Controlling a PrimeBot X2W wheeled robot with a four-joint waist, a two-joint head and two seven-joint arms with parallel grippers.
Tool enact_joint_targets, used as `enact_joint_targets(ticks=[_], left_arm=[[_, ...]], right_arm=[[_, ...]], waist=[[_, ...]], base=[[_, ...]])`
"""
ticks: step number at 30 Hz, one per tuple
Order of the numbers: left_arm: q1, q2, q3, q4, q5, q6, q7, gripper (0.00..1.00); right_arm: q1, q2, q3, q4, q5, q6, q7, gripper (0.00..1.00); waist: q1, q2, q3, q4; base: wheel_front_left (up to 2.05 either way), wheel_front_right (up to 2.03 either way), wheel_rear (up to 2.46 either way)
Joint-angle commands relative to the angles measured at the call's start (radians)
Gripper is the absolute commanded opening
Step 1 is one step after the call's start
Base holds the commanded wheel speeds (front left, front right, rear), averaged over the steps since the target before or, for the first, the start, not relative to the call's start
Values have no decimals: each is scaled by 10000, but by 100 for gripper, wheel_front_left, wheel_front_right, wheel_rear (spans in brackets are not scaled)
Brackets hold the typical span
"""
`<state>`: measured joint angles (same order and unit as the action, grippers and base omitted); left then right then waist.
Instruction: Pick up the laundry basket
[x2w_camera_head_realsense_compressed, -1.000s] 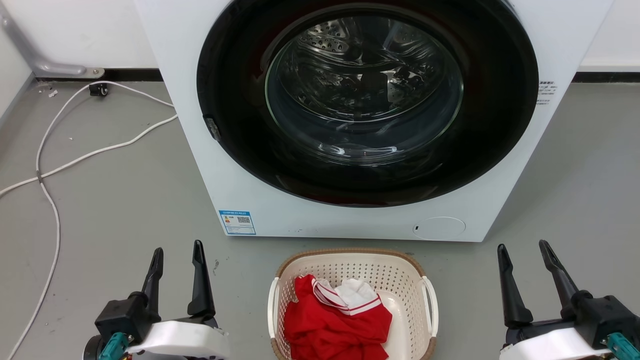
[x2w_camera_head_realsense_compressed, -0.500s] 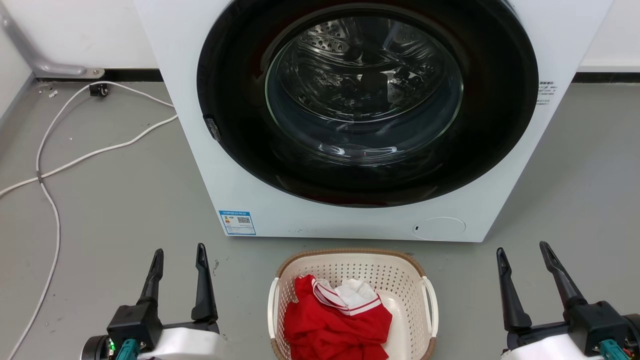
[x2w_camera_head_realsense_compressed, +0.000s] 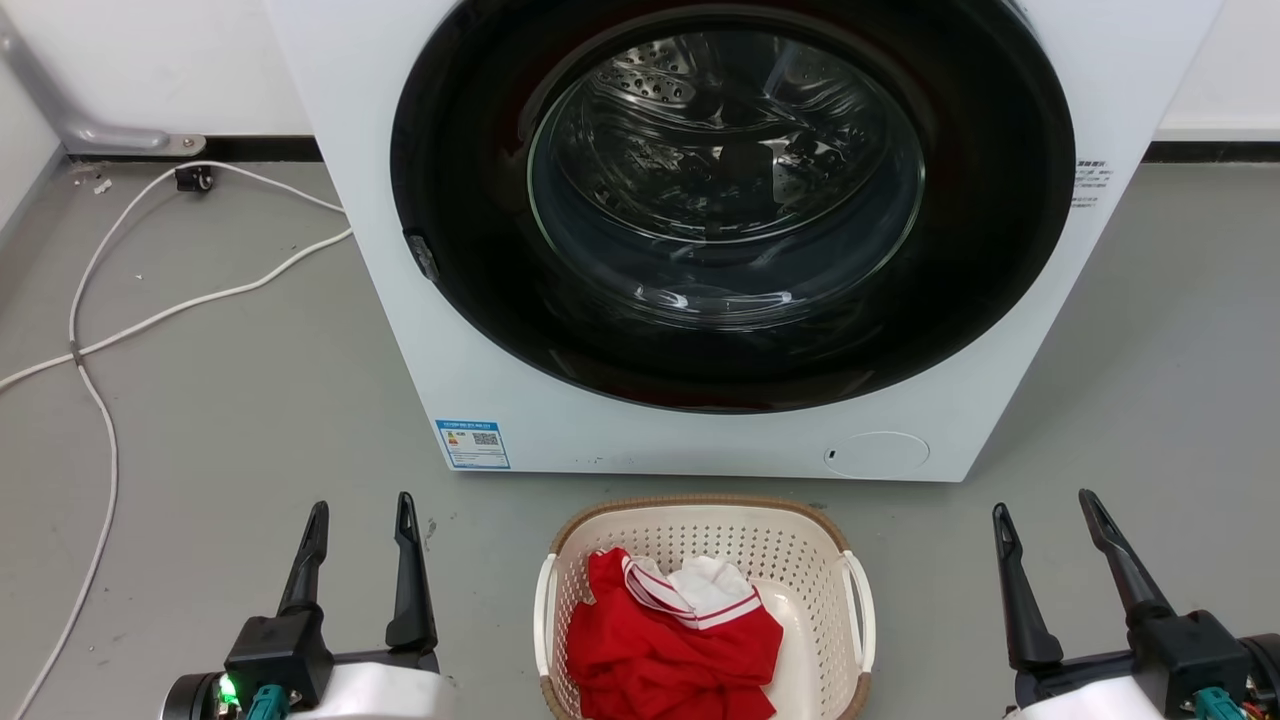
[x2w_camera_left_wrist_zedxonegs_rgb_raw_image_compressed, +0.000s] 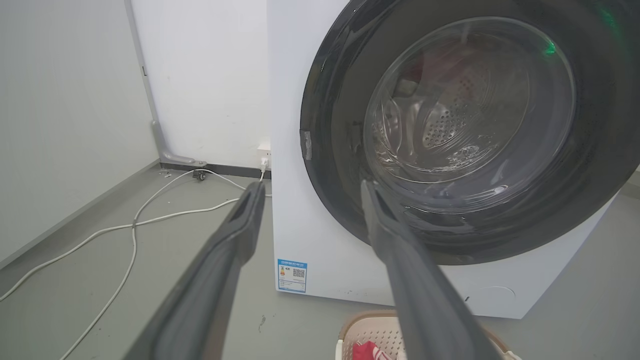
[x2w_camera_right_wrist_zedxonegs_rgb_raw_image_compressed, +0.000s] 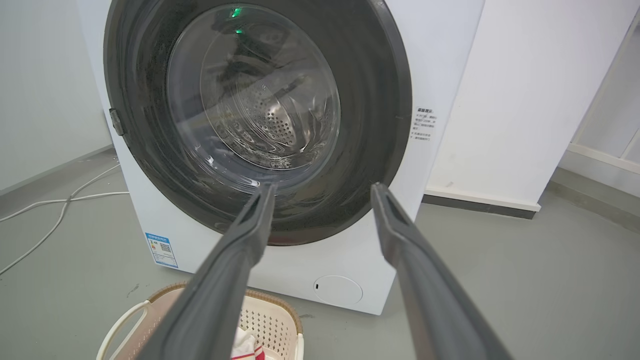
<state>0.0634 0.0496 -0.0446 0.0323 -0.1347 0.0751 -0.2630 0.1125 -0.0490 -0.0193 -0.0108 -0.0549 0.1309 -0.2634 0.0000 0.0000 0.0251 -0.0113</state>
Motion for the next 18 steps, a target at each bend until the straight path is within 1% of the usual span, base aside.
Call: enact_joint_targets(ticks=[1, 18], left_arm=[[102, 12, 23, 18, 37, 43, -28, 100], [111, 12, 42, 116, 90, 123, -28, 100]], right_arm=[[120, -23, -11, 40, 34, -3, -21, 100], [89, -21, -2, 237, 319, -3, -20, 100]], waist=[[0, 0, 5, 0], [0, 0, 51, -25]], base=[[0, 0, 0], [0, 0, 0]])
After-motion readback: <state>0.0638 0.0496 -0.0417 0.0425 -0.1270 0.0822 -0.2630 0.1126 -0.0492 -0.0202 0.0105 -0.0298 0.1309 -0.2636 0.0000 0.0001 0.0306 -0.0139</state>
